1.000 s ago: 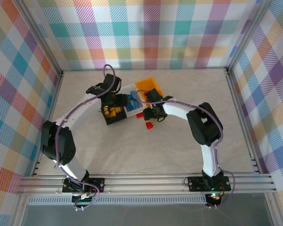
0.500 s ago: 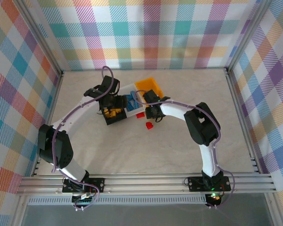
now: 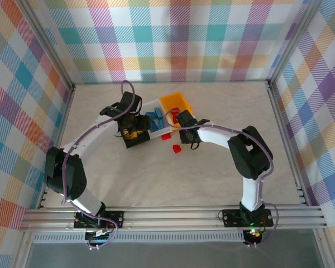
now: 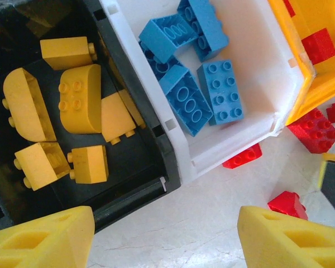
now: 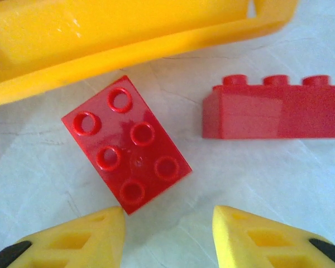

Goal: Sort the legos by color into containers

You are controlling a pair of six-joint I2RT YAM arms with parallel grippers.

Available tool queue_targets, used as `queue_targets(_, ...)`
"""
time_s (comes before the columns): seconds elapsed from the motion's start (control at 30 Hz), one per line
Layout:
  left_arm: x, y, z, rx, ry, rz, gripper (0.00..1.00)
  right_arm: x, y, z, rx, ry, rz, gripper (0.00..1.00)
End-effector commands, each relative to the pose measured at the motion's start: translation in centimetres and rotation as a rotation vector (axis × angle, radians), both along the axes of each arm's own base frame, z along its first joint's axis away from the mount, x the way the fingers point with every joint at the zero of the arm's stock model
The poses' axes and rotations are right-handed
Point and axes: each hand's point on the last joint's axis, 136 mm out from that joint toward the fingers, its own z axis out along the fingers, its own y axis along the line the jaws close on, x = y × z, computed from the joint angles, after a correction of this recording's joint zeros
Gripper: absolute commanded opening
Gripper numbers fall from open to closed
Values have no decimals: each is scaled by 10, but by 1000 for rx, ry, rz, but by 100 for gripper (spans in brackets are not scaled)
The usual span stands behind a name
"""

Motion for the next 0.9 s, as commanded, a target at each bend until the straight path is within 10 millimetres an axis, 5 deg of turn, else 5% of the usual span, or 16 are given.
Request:
queue_targets(0.0, -2, 2, 9, -13, -26, 4, 69, 1, 0, 16, 22, -37, 21, 46)
queue_targets(0.17, -2, 2, 8, -12, -25, 3, 70, 6, 13, 10, 64, 14, 78, 62)
queue_targets(0.57, -2, 10, 6, -10, -28, 16, 71, 28, 5, -25, 96, 100, 54, 63)
queue_targets(0.87, 0, 13, 1, -18, -16, 25, 71, 34, 21, -35, 123, 122, 139, 61)
